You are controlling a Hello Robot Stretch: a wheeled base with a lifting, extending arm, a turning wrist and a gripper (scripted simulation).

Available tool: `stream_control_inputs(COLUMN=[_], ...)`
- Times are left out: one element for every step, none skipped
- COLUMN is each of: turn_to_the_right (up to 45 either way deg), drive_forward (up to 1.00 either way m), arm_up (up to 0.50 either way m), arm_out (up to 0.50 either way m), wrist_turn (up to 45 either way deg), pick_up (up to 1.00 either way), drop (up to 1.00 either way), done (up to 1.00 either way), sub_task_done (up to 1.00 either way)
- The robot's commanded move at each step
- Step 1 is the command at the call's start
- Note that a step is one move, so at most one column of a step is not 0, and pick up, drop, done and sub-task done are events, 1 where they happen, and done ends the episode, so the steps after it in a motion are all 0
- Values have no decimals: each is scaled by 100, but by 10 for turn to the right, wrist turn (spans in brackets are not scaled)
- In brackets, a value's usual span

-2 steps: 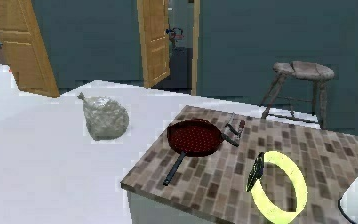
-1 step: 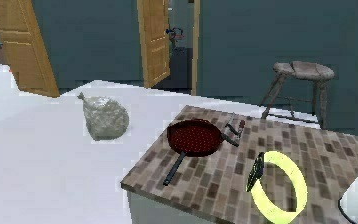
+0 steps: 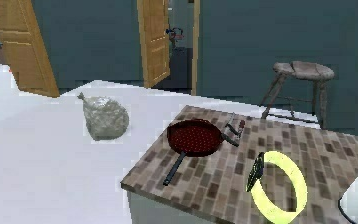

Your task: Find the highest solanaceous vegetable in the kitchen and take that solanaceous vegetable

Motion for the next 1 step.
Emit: stream_control_inputs(turn_to_the_right=[0], drive_forward=[0], arm_up=[0], arm_out=[0], wrist_turn=[450], pick_up=[0], drop=[0], done=[0], sub_task_done=[0])
